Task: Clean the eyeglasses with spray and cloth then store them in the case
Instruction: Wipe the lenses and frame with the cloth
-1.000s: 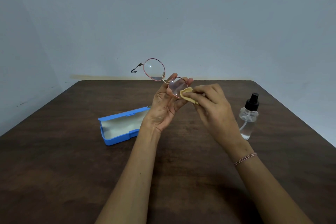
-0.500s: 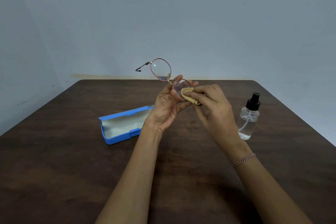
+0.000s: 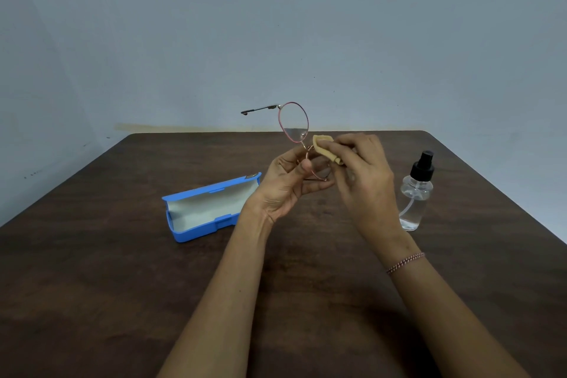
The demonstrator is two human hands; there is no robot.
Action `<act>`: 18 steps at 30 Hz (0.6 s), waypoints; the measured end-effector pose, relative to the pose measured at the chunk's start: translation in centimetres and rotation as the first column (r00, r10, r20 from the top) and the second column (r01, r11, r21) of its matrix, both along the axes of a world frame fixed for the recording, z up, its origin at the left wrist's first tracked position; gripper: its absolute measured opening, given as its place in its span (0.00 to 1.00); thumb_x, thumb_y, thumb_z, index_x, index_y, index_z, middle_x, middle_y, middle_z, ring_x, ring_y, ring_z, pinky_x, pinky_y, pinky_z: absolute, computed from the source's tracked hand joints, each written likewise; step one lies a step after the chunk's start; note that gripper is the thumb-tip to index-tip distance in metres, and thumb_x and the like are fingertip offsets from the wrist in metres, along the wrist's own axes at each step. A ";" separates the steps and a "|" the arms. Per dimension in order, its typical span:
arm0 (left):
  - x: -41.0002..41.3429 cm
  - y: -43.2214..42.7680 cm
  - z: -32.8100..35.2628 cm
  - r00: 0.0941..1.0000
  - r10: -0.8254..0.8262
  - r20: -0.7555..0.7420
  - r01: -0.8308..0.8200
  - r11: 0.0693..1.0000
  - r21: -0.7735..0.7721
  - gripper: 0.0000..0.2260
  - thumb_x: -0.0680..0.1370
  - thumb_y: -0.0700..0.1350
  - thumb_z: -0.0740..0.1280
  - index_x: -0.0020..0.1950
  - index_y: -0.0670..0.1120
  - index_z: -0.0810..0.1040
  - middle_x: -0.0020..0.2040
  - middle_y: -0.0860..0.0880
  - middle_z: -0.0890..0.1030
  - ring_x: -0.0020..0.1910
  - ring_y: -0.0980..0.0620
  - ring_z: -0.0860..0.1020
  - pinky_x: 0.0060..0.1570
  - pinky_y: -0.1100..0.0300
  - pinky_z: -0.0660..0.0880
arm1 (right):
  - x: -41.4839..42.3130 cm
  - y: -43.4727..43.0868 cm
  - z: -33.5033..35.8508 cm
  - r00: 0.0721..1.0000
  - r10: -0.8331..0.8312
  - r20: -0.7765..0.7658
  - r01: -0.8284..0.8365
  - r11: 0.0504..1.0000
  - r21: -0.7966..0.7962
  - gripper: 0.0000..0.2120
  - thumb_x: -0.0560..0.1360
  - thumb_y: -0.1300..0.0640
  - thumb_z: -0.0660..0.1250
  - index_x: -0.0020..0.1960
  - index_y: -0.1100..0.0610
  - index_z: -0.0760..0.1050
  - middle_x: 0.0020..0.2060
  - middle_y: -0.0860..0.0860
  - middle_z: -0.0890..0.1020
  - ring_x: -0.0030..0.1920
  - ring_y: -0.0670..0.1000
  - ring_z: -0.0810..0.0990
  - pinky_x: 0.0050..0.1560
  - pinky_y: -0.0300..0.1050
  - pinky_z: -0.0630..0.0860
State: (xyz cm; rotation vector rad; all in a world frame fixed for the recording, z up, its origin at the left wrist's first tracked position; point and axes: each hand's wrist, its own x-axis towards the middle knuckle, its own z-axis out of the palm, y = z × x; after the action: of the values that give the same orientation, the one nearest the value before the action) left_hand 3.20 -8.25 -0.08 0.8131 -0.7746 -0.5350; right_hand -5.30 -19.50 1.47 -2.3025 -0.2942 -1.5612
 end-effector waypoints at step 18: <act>-0.4 0.1 0.3 1.000 0.002 -0.006 -0.002 1.000 -0.031 0.23 0.59 0.53 0.80 0.53 0.51 0.84 0.52 0.53 0.84 0.51 0.54 0.82 0.39 0.61 0.80 | 0.1 0.3 -0.2 1.000 0.020 0.009 -0.021 1.000 0.009 0.18 0.69 0.73 0.65 0.57 0.63 0.78 0.50 0.50 0.74 0.51 0.49 0.70 0.56 0.28 0.66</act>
State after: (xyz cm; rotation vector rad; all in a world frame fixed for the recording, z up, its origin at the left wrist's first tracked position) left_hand 2.81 -8.12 0.18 0.7836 -0.7750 -0.5220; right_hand -5.24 -19.15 1.26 -2.2789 -0.3112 -1.5602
